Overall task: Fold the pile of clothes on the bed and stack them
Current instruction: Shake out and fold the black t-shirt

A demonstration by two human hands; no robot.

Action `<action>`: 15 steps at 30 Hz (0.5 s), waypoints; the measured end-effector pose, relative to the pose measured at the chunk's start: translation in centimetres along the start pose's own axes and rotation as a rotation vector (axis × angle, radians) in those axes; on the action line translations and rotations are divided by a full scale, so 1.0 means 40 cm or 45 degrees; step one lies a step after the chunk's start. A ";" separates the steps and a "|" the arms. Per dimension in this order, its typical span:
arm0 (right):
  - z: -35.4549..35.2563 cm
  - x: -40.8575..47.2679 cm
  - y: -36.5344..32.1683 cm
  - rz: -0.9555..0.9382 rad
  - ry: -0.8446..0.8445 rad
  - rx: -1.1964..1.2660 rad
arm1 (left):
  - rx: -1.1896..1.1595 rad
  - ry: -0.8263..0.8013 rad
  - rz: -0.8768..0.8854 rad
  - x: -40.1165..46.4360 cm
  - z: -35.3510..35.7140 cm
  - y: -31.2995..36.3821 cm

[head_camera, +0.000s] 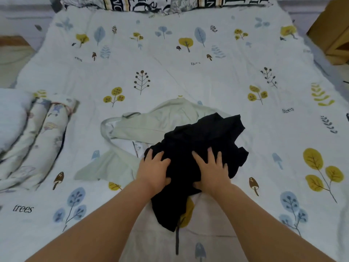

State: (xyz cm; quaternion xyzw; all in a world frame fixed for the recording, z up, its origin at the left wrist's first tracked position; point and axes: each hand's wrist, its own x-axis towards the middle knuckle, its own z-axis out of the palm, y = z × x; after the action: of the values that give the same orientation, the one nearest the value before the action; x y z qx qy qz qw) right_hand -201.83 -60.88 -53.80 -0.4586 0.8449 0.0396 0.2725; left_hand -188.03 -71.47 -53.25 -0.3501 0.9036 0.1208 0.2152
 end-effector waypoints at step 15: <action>-0.091 -0.208 -0.013 -0.030 0.098 0.509 | -1.140 0.101 -0.292 -0.239 -0.166 0.019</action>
State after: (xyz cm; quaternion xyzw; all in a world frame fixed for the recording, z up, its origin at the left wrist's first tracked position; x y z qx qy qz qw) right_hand -199.35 -56.06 -46.48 -0.4065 0.8402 -0.1497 0.3261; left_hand -184.25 -67.82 -42.86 -0.5106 0.7254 0.4610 0.0202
